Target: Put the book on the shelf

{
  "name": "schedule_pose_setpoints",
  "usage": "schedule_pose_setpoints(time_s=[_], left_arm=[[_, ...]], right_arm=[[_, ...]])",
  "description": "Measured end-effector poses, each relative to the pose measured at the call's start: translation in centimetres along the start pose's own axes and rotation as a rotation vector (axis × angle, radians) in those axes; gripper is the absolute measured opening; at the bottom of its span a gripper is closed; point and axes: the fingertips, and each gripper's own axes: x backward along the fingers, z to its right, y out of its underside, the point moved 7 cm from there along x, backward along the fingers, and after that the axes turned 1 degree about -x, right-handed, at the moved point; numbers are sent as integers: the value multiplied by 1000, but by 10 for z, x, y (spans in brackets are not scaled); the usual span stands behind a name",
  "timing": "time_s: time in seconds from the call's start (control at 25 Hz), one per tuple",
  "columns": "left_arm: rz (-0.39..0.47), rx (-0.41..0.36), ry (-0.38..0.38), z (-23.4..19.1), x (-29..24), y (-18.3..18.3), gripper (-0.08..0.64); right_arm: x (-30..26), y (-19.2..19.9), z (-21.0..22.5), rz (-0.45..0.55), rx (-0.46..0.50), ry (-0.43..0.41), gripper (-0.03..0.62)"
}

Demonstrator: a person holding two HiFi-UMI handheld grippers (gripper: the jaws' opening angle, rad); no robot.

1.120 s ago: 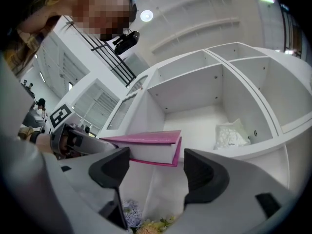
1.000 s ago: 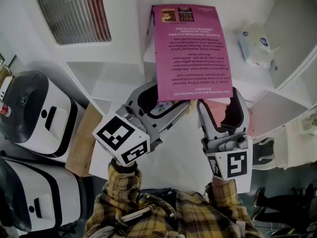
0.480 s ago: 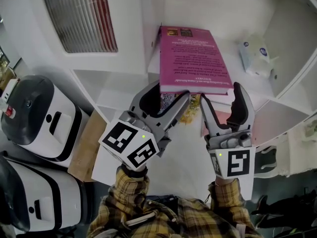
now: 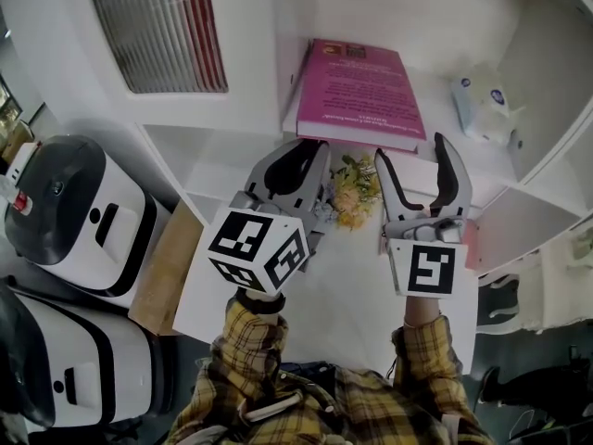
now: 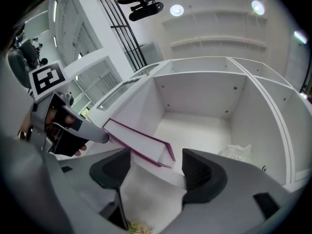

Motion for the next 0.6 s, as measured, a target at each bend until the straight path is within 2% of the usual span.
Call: schedule_pose_setpoints(time_s=[0.12, 0.28, 0.6], left_arm=[[6, 12, -9, -5, -1, -1, 55], [0, -1, -12, -5, -1, -1, 46], [-6, -43, 17, 8, 13, 0, 46]], right_arm=[[-1, 2, 1, -8, -5, 3, 321], [0, 7, 2, -65, -19, 10, 314], [17, 0, 0, -18, -67, -1, 314]])
